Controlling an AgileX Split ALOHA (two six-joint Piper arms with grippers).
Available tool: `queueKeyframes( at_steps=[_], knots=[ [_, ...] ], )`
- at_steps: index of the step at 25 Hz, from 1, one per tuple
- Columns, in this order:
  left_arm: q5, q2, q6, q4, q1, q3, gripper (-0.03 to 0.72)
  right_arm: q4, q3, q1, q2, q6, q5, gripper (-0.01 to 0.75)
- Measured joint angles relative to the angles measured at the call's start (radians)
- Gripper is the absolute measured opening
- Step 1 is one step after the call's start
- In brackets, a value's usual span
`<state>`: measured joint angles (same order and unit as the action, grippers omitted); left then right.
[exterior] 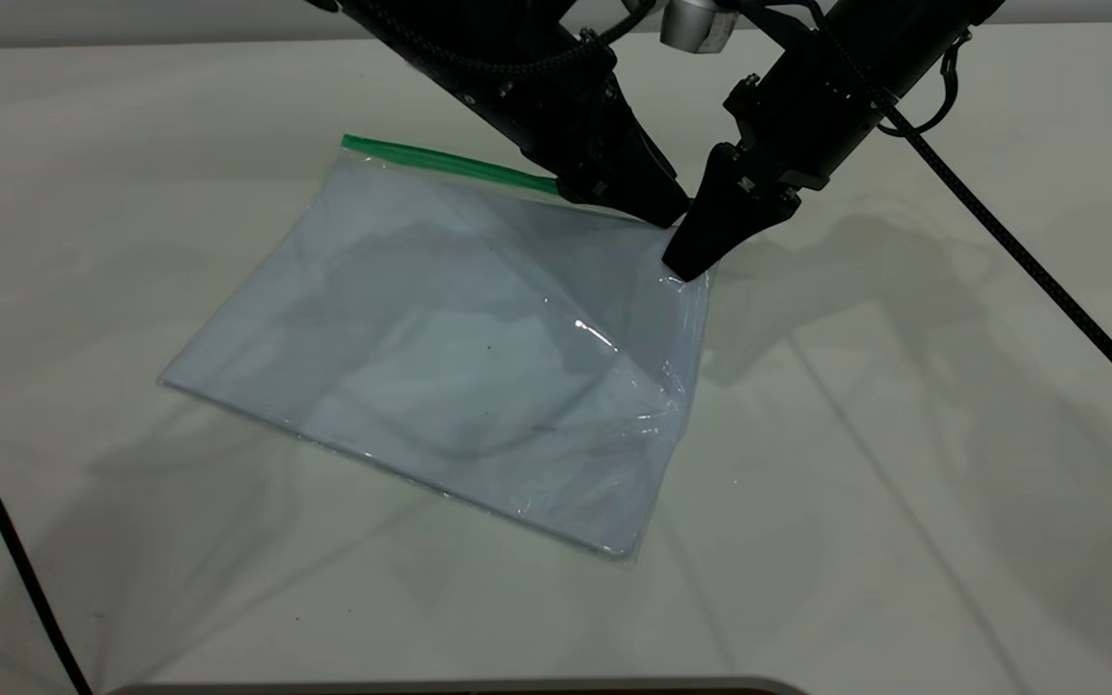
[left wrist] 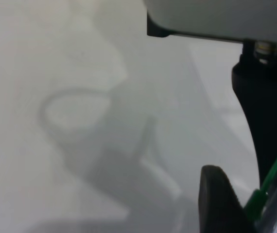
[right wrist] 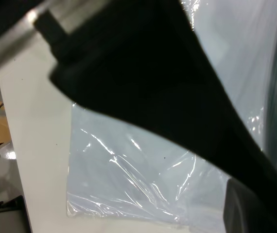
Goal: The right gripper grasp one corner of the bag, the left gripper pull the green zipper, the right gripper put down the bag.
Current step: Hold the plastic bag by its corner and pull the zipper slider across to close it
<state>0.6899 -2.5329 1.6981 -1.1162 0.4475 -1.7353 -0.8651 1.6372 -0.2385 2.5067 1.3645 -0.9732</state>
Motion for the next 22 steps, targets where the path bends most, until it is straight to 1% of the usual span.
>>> queueKeyframes(
  at_steps=[2, 4, 7, 10, 12, 16, 22],
  knots=[
    [-0.001, -0.003, 0.015, -0.011, 0.000, 0.000, 0.387, 0.000, 0.000, 0.000, 0.001, 0.000, 0.000, 0.034],
    [-0.003, -0.003, 0.029, -0.021, 0.000, 0.000, 0.365, 0.000, 0.000, 0.000, 0.001, 0.000, 0.000, 0.034],
    [-0.015, -0.003, 0.048, -0.031, 0.001, 0.000, 0.288, 0.000, 0.000, 0.000, 0.001, 0.000, 0.001, 0.034],
    [-0.015, -0.003, 0.056, -0.030, 0.002, 0.000, 0.195, 0.000, 0.000, 0.000, 0.001, 0.000, 0.006, 0.034],
    [-0.015, -0.003, 0.060, -0.028, 0.002, 0.000, 0.163, 0.000, 0.000, 0.000, 0.001, 0.000, 0.007, 0.034],
    [-0.017, -0.003, 0.060, -0.025, 0.002, 0.000, 0.146, 0.000, 0.000, 0.000, 0.001, 0.000, 0.008, 0.034],
    [-0.036, -0.003, 0.062, -0.019, 0.002, 0.000, 0.145, 0.000, 0.000, 0.003, 0.001, 0.000, 0.014, 0.034]
  ],
)
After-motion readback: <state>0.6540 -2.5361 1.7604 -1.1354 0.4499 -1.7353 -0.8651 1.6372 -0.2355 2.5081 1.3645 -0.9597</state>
